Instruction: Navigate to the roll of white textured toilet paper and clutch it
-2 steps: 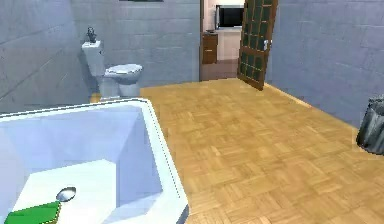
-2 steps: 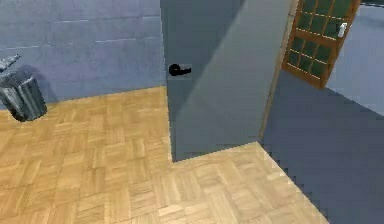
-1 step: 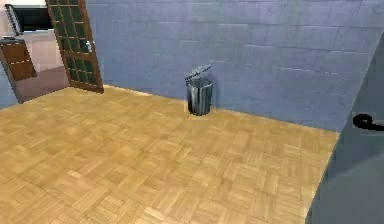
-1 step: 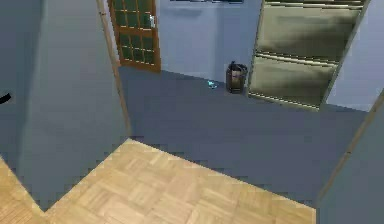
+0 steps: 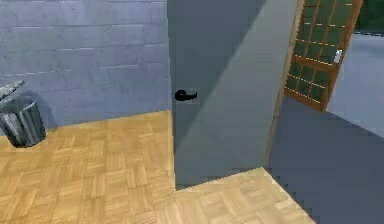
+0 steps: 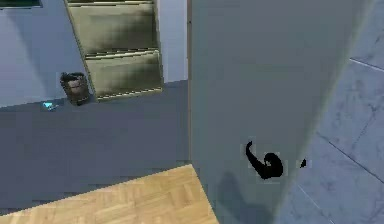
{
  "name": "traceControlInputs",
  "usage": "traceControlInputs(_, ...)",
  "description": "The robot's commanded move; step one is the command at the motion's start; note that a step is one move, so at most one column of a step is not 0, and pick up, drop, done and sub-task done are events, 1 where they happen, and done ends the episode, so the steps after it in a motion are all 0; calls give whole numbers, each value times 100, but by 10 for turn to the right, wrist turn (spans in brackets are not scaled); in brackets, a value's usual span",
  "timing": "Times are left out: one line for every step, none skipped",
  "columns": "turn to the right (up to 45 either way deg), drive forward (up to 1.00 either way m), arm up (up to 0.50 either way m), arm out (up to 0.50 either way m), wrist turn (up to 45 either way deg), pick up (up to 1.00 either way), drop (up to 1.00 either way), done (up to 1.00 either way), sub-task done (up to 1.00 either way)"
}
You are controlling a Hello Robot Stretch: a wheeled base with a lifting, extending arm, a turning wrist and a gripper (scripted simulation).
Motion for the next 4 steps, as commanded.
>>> traceControlInputs(360, 0, 0, 0, 0, 0, 0, 0, 0)
traceControlInputs(0, 30, 0, 0, 0, 0, 0, 0, 0)
traceControlInputs(-450, 0, 0, 0, 0, 0, 0, 0, 0)
traceControlInputs(-330, 0, 0, 0, 0, 0, 0, 0, 0)
